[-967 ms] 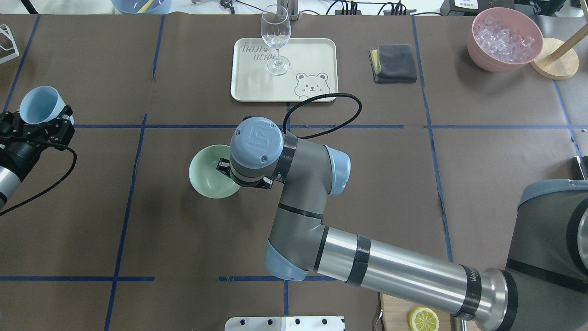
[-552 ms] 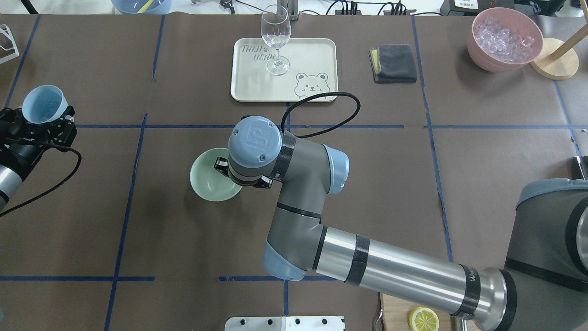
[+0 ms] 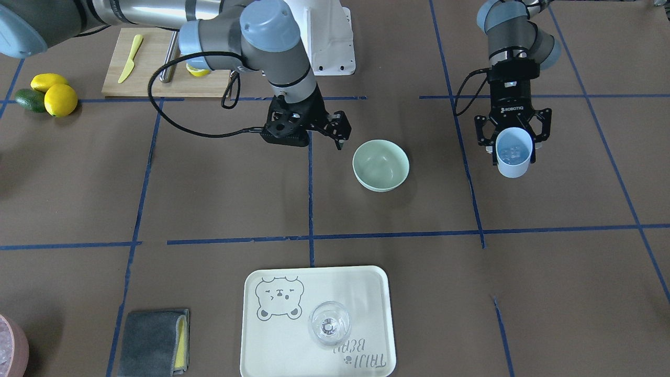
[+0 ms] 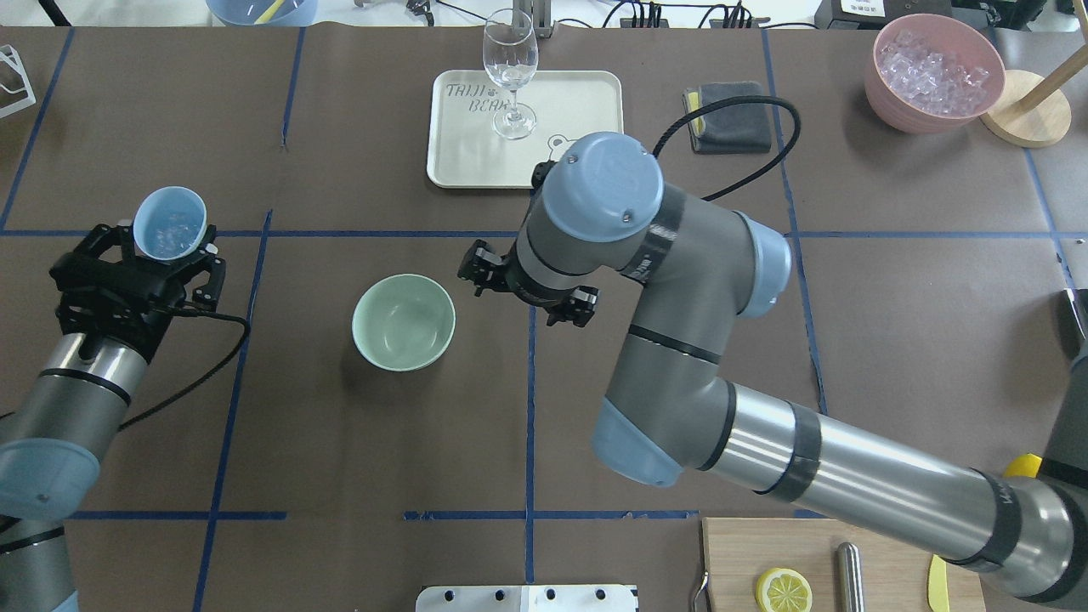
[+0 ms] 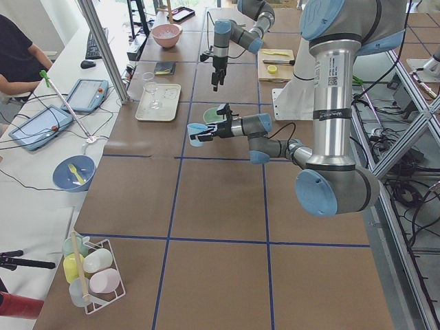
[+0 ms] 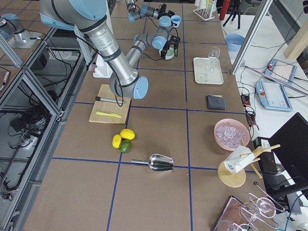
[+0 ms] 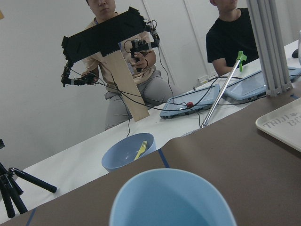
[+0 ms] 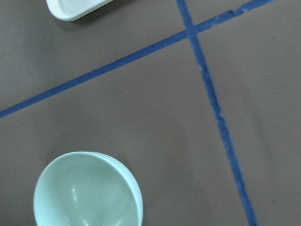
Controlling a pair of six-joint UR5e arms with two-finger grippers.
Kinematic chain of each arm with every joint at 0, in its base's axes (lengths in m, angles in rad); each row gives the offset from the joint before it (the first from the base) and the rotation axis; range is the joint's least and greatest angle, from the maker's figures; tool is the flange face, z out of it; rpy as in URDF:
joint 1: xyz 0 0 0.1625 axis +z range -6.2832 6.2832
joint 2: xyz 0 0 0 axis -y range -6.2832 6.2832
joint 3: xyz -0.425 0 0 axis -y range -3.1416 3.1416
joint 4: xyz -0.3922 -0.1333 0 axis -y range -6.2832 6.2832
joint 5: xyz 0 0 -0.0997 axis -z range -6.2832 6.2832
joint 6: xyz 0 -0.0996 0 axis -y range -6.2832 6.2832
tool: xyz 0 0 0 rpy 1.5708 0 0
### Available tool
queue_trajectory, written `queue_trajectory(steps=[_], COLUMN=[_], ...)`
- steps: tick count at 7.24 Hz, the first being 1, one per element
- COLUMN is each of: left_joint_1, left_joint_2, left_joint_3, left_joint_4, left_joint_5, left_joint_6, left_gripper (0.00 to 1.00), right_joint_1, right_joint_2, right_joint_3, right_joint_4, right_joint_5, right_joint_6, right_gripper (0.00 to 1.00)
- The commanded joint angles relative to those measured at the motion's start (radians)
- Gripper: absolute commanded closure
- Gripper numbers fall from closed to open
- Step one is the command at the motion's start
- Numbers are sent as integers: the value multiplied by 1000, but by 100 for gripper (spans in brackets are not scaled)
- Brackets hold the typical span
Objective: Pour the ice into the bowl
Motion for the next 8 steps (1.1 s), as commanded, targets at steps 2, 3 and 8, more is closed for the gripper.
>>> queue_trajectory(steps=[2,3,8], left_joint_1=[141,143,155], left_joint_2=[-141,-146,-252], left_joint_3=[11,17,40], left_joint_4=[271,395,474], left_joint_5=[190,209,338], left_joint_6=[5,24,717], left_gripper=[100,100,100], right_joint_1=[77,80,82], right_joint_2=[-111,-117,-117], right_joint_3=[90,90,89], right_joint_4=[-4,-4,4], right_joint_5=[65,68,67], right_joint_6=[-78,-83,-83], right_gripper=[0,0,0])
